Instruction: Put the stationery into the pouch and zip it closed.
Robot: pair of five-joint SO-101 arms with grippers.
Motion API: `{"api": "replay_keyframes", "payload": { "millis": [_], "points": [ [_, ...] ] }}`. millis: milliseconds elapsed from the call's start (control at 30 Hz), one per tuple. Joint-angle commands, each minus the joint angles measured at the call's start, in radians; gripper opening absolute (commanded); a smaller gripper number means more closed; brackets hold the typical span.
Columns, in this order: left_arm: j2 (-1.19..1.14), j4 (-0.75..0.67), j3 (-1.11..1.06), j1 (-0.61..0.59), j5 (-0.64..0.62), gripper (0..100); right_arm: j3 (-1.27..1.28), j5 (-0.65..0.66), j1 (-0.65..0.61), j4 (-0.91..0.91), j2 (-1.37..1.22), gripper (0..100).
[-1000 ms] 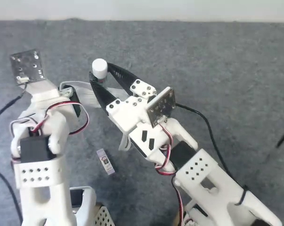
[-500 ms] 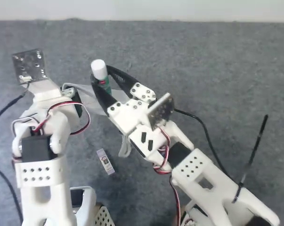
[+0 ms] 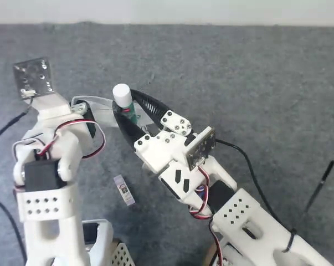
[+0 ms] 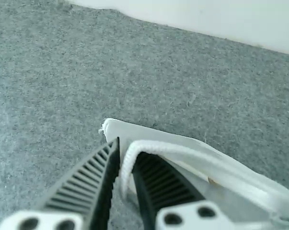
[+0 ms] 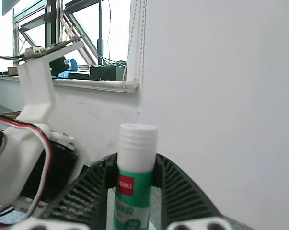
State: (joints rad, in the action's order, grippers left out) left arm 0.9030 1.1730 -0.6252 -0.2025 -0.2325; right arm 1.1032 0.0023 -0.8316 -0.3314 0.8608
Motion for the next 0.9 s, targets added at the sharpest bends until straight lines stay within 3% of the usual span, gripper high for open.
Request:
{"api": "replay_keyframes", "payload": {
  "millis": [0, 433, 600, 800, 867],
  "points": [
    [0.002, -0.038, 0.007, -0.006, -0.02, 1, -0.011, -0.009, -0.007, -0.036, 0.03, 0.6],
    [0.002, -0.037, 0.005, -0.006, -0.02, 1, 0.069, 0.003, -0.005, -0.438, -0.274, 0.6],
    [0.002, -0.037, 0.005, -0.006, -0.02, 1, 0.123, 0.086, -0.005, -0.461, -0.285, 0.6],
    [0.002, -0.037, 0.005, -0.006, -0.02, 1, 0.172, 0.097, -0.005, -0.456, -0.275, 0.6],
    [0.002, -0.037, 0.005, -0.006, -0.02, 1, 0.19, 0.163, -0.008, -0.453, -0.274, 0.6]
  ]
}}
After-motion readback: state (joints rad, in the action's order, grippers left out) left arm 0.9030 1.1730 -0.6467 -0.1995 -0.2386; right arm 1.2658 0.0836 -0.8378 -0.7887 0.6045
